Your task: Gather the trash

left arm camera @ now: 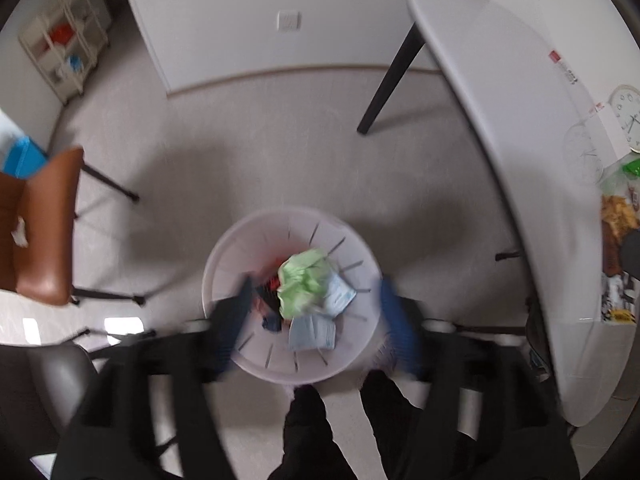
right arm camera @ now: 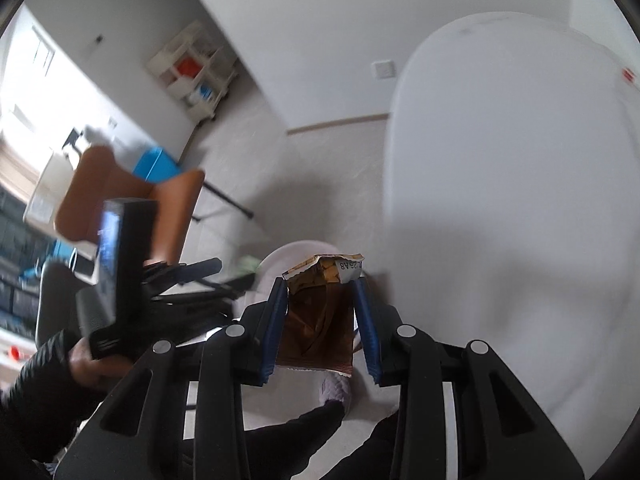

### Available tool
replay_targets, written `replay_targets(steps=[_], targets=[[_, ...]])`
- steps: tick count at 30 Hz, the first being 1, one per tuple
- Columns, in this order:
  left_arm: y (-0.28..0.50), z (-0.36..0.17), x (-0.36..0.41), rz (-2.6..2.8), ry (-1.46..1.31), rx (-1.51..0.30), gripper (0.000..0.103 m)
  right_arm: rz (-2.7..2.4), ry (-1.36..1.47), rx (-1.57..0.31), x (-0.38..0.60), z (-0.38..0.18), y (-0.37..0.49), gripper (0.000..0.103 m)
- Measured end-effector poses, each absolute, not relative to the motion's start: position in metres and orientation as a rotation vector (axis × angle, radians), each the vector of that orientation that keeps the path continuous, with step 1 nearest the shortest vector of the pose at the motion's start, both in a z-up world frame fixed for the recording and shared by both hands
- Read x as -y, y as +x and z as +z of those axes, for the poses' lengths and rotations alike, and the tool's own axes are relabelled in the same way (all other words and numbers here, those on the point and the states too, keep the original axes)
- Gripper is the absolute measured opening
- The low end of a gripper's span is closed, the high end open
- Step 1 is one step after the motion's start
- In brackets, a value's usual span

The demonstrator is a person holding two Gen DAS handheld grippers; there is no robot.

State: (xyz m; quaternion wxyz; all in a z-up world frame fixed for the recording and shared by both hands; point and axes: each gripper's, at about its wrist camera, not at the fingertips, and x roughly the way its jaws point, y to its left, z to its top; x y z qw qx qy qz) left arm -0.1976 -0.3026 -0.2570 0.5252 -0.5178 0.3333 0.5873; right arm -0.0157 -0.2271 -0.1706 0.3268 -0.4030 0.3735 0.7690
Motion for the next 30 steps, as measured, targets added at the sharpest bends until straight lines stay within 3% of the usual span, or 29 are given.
replay_targets(steps=[3,7,19,21,23,25,30], targets=[[-0.204,-0.274,0.307,1.378,-1.263,-0.815,0.089,2.017,-1.090,-0.975,0.235,-0.174,-0.031,0.036],[-0.211,-0.283,0.311,1.358,-1.274,-0.828,0.095,2.024,-1.122,-0.965,0.241,-0.179,-0.050,0.037],[-0.247,-0.253,0.336,1.466,-1.262,-0.766,0.095,2.066,-1.258,-0.936,0.244,-0.218,-0.090,0.042],[-0.256,-0.251,0.342,1.504,-1.270,-0.771,0.095,2.075,-1.305,-0.943,0.243,-0.234,-0.101,0.055],[-0.267,-0.248,0.350,1.548,-1.272,-0.772,0.095,2.075,-1.340,-0.937,0.244,-0.244,-0.109,0.077],[-0.275,-0.246,0.356,1.585,-1.272,-0.773,0.095,2.068,-1.379,-0.922,0.246,-0.256,-0.118,0.085],[-0.288,-0.243,0.364,1.628,-1.292,-0.761,0.095,2.025,-1.433,-0.916,0.247,-0.272,-0.127,0.092]])
